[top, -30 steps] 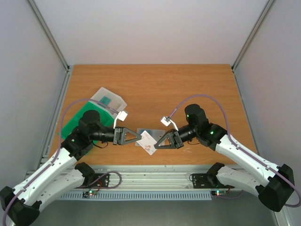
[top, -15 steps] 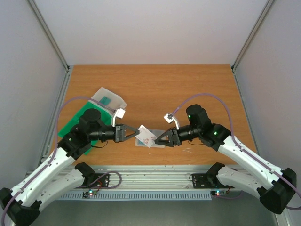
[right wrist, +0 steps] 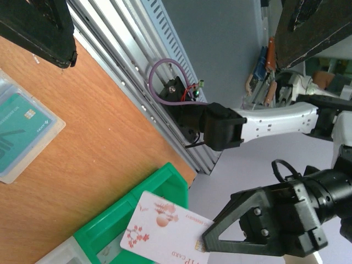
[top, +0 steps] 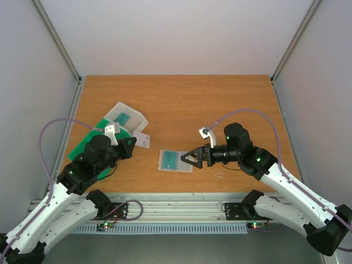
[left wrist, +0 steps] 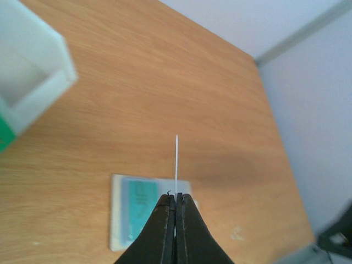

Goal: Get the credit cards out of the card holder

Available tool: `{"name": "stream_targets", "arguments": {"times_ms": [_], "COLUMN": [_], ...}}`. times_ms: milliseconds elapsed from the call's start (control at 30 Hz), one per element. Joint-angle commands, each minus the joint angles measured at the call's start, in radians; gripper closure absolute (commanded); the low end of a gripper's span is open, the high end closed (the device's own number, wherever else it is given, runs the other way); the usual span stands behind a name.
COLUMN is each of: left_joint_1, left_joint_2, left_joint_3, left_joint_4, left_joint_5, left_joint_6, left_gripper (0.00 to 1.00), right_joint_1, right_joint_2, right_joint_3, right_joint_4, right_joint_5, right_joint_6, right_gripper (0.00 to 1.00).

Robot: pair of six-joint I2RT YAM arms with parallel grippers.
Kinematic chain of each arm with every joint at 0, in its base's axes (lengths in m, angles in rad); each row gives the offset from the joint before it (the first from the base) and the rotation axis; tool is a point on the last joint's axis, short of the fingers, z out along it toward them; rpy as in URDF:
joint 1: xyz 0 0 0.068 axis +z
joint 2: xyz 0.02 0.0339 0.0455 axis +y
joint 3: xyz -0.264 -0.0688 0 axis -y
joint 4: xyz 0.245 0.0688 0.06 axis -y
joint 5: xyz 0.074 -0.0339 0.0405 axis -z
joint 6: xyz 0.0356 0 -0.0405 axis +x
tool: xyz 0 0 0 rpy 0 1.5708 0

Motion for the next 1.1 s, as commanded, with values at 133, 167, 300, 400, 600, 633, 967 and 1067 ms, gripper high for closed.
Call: {"name": "stream_targets", "arguments": {"times_ms": [133,167,300,400,600,633,967,1067], "left_joint_1": [0.025,0.034,0.082,0.127,0.223,0.239,0.383,0.424], "left_joint_2": [0.025,0.03,0.054,0.084,0.185,0.201,0.331,0.383], "left_joint_3": [-0.024,-0.023,-0.02,-0.009,0.028,0.027,-0.036,-0.034], "left_joint_4": [-0.011,-0.01,-0.019,-0.018,-0.03,-0.029,0.107,0.148], "left_joint_5": [-0.451,-0.483,-0.572,-0.572,-0.532,-0.538,-0.549,-0.514], "left_joint_6": [-0.055,-0.054,-0.065,-0.077,-0.067,-0.074,-0.264,-0.279], "left_gripper": [1.0,1.0,1.0,1.0,1.0,1.0,1.0,1.0], "right_joint_1": [0.005,0.005,0.005,0.005,0.005,0.005,0.005,0.005], "right_joint_2": [-0.03,-0.034,-0.051,-0.06,-0.078,-0.085,-0.093,-0.103], "right_joint_3": [-0.012,-0.014,-0.023,-0.025,-0.013,-0.014,-0.028,-0.026], "right_joint_4": [0.023,0.022,0.017,0.015,0.0,-0.002,-0.008,-0.024], "right_joint_5": [0.016,0.015,0.011,0.011,-0.004,-0.002,0.006,0.019], "right_joint_6": [0.036,0.036,0.033,0.037,0.037,0.038,0.024,0.009], "right_gripper": [0.02,0.01,0.02,0.01,0.01,0.02,0.02,0.02]}}
